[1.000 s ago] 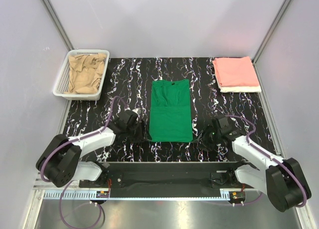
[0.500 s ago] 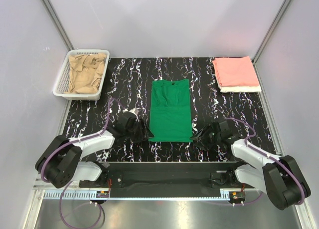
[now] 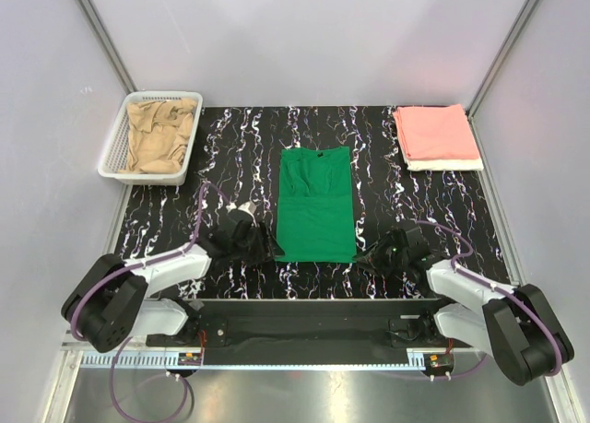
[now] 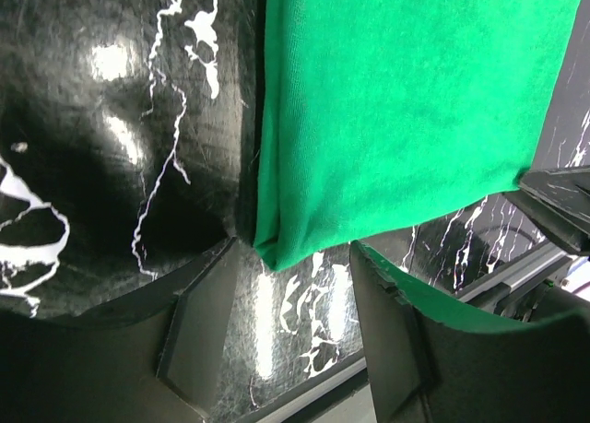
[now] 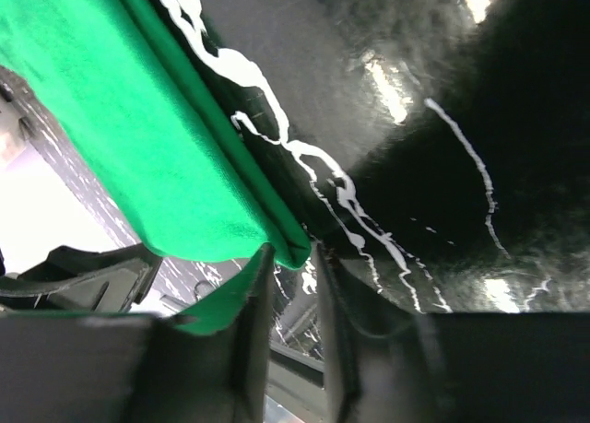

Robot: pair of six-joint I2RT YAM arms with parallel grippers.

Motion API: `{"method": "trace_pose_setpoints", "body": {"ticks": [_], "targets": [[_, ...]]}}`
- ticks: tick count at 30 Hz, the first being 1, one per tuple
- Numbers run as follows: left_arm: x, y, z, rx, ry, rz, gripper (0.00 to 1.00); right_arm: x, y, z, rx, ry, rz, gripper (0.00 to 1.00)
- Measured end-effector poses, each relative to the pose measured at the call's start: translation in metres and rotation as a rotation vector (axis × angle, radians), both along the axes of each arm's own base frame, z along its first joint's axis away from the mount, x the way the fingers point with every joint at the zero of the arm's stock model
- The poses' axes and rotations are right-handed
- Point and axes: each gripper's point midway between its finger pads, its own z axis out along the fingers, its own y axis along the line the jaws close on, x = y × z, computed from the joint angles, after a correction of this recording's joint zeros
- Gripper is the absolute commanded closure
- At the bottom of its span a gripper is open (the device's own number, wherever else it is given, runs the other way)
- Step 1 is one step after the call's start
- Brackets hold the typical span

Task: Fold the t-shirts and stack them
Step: Fold the tshirt

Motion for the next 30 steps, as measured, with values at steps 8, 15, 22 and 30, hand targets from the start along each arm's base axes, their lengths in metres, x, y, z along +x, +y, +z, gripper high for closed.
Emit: {"method": "trace_pose_setpoints", "body": {"ticks": [8,15,22,30], "targets": [[-0.0062,-0.0016,-0.0004,-0.002,0.006,0.003,0.43,0.0002,-0.0025,-0.0050,-0.008,-0.003,-0.017,0.89],[-0.0093,-0.0059,-0.0008,-0.014,0.014,0.007,0.44,0.0024,-0.0019,-0.0056,-0.008,-0.011,-0.015,1.00],[-0.0081,-0.0074,-0.0019,-0.018,0.012,0.023,0.49,0.0068,0.0007,-0.0063,0.000,-0.025,-0.012,1.00],[-0.0040,-0.0065,-0.0084,-0.006,0.016,0.052,0.86,0.0055,-0.0004,-0.0048,0.006,-0.048,-0.014,1.00]]}}
